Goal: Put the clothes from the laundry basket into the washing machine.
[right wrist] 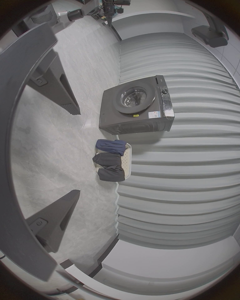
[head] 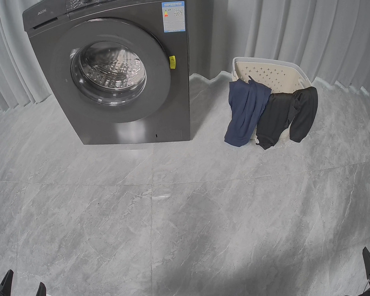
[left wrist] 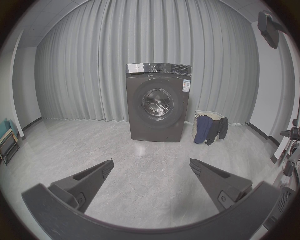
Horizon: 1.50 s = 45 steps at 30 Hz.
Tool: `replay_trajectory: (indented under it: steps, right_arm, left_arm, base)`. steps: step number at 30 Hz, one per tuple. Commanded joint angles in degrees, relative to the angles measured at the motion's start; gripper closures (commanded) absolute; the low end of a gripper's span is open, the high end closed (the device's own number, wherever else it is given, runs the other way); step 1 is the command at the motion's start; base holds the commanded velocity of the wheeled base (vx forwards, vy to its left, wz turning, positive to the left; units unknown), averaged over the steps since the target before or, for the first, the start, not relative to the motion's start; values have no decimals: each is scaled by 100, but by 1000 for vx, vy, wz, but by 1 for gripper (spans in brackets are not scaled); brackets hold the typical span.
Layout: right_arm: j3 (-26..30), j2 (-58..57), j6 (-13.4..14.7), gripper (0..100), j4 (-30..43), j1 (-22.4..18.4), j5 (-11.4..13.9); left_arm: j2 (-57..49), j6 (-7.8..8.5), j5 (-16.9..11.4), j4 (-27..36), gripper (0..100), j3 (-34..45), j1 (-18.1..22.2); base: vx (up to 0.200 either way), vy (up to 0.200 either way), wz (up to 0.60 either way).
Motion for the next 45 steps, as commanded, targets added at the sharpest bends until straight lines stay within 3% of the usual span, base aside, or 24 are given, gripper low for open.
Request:
replay_trajectory:
  steps: [1, 6, 21, 35, 45]
  right_arm:
    - [101, -84, -4, 0, -3, -2, 7]
    - [101, -84, -4, 0, -3, -2, 7]
    - [101, -84, -4, 0, -3, -2, 7]
    - [101, -84, 14, 0, -3, -11, -11]
    - [101, -84, 14, 0, -3, -11, -11]
  left_arm:
    - [-92, -1, 2, 0, 0, 101, -2]
    - [-84, -1, 2, 9, 0, 101, -2]
    - [-84, -28, 2, 0, 0, 101, -2]
    - [-84, -45, 11, 0, 0, 92, 7]
    - [-84, -45, 11, 0, 0, 92, 7]
  base:
    - [0, 0, 0]
    - [0, 0, 0]
    - [200, 0, 0]
    - [0, 0, -129]
    - [200, 0, 0]
